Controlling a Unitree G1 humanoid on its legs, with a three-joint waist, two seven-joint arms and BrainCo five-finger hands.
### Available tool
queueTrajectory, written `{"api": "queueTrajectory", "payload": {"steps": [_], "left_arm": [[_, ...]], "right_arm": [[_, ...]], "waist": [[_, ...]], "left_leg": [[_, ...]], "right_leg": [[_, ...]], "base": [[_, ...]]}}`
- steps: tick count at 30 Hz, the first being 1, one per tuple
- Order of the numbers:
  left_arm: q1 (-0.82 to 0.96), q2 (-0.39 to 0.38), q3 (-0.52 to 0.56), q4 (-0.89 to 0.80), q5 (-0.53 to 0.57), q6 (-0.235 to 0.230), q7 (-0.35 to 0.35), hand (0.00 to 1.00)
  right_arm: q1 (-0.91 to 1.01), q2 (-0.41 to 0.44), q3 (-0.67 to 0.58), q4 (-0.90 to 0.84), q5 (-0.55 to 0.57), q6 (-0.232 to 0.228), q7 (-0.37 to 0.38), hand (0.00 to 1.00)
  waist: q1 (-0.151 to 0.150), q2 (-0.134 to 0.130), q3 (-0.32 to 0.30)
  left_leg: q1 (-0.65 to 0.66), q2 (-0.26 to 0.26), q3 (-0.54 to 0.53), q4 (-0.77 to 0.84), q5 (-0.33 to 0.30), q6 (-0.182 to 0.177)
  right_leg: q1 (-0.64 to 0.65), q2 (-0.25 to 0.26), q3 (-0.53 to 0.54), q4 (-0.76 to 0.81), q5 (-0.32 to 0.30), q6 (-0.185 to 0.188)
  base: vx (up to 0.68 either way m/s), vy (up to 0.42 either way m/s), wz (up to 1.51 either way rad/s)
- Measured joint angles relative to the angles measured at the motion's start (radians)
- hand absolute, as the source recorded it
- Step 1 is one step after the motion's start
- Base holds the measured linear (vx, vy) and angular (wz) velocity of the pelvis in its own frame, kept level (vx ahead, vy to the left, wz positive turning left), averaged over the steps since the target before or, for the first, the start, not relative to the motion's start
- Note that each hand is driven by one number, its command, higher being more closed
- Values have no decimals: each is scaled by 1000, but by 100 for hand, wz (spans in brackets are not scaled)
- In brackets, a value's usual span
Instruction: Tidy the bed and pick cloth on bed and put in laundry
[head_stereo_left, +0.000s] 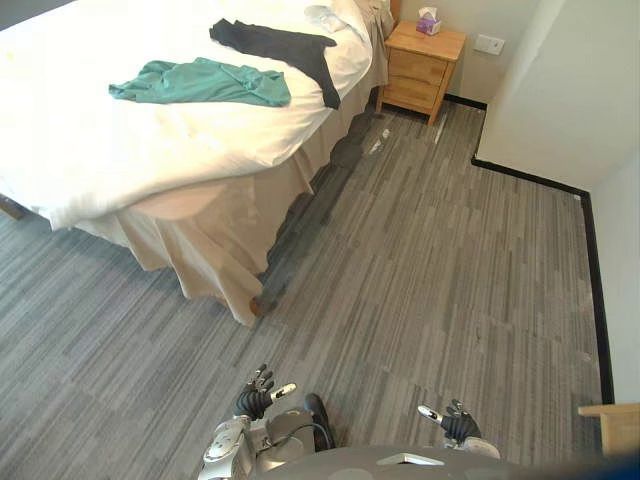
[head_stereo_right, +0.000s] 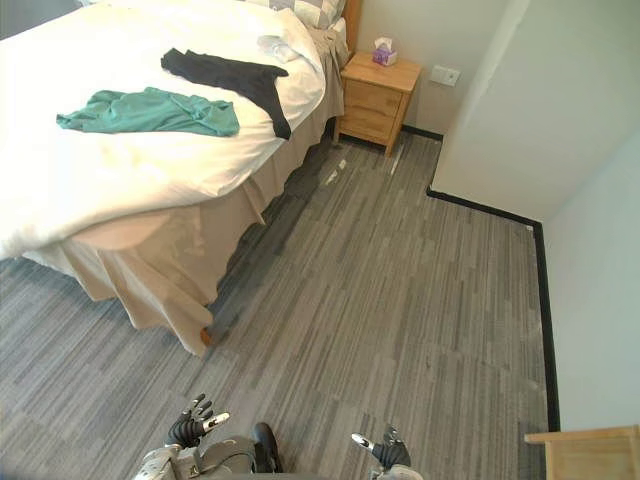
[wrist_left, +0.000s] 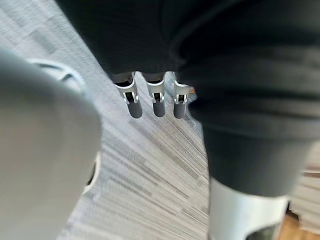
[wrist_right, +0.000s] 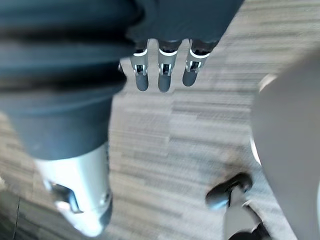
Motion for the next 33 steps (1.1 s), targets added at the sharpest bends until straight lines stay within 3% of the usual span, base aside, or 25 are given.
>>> {"api": "queueTrajectory", "payload": {"steps": [2,4,6,9,11,13,14,15,18,19,21,22,24,26,27,28,29,30,31,33], "left_arm": [[-7,6,-30,27,23,17,2,0],[-15,15,-65,47,27,29,5,0],[-19,18,-79,52,17,59,21,0],[-32,12,-67,62,7,81,24,0],[-31,-18,-14,58,8,89,24,0],[-21,-23,24,46,7,88,23,0],[-14,-31,44,48,6,88,26,0],[-5,-77,58,58,5,86,36,0],[-2,-114,89,41,-11,71,48,0],[-1,-117,96,40,-17,69,52,0],[12,-121,148,4,-71,41,66,0],[18,-123,161,-8,-76,31,66,0],[28,-123,166,-50,-75,-6,64,0],[30,-126,165,-70,-68,-11,60,0],[27,-123,161,-70,-67,-12,50,0],[27,-120,155,-68,-62,-12,44,0],[27,-116,140,-66,-57,-10,41,0],[25,-100,116,-57,-51,-1,40,0],[24,-91,115,-57,-51,1,41,0],[25,-50,113,-37,-54,22,43,0]], "right_arm": [[-2,-10,-8,-1,2,-6,-35,0],[-4,-19,-16,-2,13,-14,-42,0],[-11,-16,-38,-3,44,-31,-34,0],[-17,-15,-59,-10,69,-35,-16,0],[-13,-17,-58,-37,81,-34,-6,0],[-7,-16,-22,-47,79,-35,-4,0],[-6,-18,-3,-50,79,-36,-5,0],[-21,-59,29,-57,67,-39,-17,0],[-41,-77,71,-50,15,-18,-44,0],[-41,-78,72,-50,11,-15,-45,0],[-41,-77,86,-43,-56,14,-49,0],[-42,-77,90,-41,-76,24,-49,0],[-47,-70,108,-27,-123,69,-43,0],[-46,-71,116,-20,-129,92,-37,0],[-46,-72,121,-16,-127,110,-28,0],[-48,-74,120,-10,-124,112,-25,0],[-53,-76,120,-1,-117,115,-23,0],[-67,-72,120,16,-116,118,-21,0],[-70,-67,120,22,-117,119,-20,0],[-83,-37,127,40,-119,119,-15,0]], "waist": [[-14,17,9],[-22,22,11],[-34,23,11],[-44,32,18],[-46,54,30],[-42,42,33],[-45,44,32],[-41,102,27],[-37,112,31],[-37,113,31],[-35,116,35],[-31,117,36],[-16,101,44],[5,98,44],[13,98,44],[10,98,44],[7,101,43],[6,77,24],[8,69,11],[32,10,7]], "left_leg": [[96,-11,-26,-23,-29,-12],[196,-20,-51,-70,-35,-26],[260,-18,-101,-116,-51,-52],[289,5,-169,-130,-75,-85],[314,56,-242,-122,-123,-112],[345,67,-288,-103,-171,-151],[372,78,-311,-98,-198,-168],[400,133,-329,-88,-189,-193],[377,177,-361,10,-78,-182],[369,185,-367,36,-69,-183],[213,248,-411,386,17,-203],[167,271,-408,468,16,-205],[42,293,-319,600,-21,-208],[7,287,-204,541,-40,-203],[-6,262,-68,396,-39,-194],[-7,249,-13,323,-26,-179],[-11,231,74,215,15,-134],[5,192,166,122,12,-82],[17,163,167,76,22,-70],[45,89,139,-44,53,-64]], "right_leg": [[-92,-6,5,240,15,23],[-156,-18,-47,318,-15,15],[-267,-22,-121,211,-75,0],[-337,-8,-165,-55,-73,-6],[-342,36,-153,-404,56,-22],[-343,34,-101,-529,138,-12],[-339,30,-85,-500,219,-17],[-346,55,-124,-385,149,-66],[-308,47,-184,-272,7,-99],[-298,48,-193,-273,-2,-100],[-169,68,-266,-337,-49,-107],[-132,74,-291,-367,-49,-108],[17,75,-392,-483,-35,-106],[91,69,-454,-541,-21,-95],[147,60,-520,-585,-14,-81],[163,58,-543,-594,-8,-72],[182,59,-571,-600,0,-58],[186,47,-598,-601,15,-29],[180,40,-604,-601,18,-23],[185,17,-598,-591,28,-12]], "base": [[494,210,34],[441,108,44],[374,4,61],[418,-129,78],[532,-312,97],[449,-328,82],[664,-441,85],[552,-359,64],[542,-418,58],[470,-386,57],[416,-298,66],[380,-230,79],[365,-214,101],[289,-112,89],[212,-24,84],[271,8,100],[315,84,119],[386,112,118],[403,133,112],[280,81,68]]}}
